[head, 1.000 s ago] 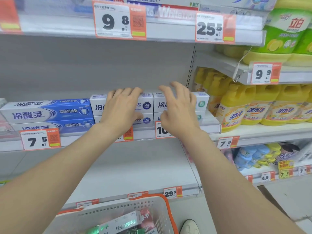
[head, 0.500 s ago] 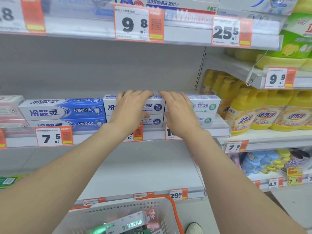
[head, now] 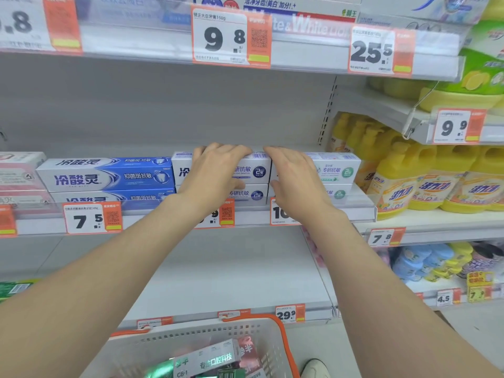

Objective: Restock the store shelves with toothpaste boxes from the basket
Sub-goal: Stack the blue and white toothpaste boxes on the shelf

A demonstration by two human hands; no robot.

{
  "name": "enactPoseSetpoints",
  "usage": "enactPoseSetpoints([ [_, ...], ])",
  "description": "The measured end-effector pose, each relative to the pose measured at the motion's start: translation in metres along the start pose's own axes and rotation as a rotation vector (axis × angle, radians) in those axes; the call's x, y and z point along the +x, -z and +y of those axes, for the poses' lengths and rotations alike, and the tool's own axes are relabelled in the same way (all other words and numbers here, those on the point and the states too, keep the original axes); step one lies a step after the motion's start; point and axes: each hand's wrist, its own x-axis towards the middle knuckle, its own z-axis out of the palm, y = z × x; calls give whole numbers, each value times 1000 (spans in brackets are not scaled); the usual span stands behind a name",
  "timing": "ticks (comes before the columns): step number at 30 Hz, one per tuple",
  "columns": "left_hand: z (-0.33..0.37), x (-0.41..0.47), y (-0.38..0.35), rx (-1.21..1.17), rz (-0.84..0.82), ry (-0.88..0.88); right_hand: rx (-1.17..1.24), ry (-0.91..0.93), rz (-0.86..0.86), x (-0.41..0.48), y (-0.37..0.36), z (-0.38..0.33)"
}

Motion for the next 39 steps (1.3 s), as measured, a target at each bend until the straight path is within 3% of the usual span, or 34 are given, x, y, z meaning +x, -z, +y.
enactPoseSetpoints([
  [13, -7, -5, 7, 44, -3, -56, -57, 30, 27, -3, -2, -6],
  [20, -44, -19, 33, 218, -20, 66, -96, 113, -11, 4, -7, -29],
  [33, -50, -23, 41, 181, -79, 67, -56, 119, 13, 10, -16, -34],
  [36, -48, -31, 42, 137, -43, 14, -67, 150, 80, 7, -11, -40],
  [39, -42, -50, 43, 94, 125, -110, -18, 194, 184, -4, 0, -66],
])
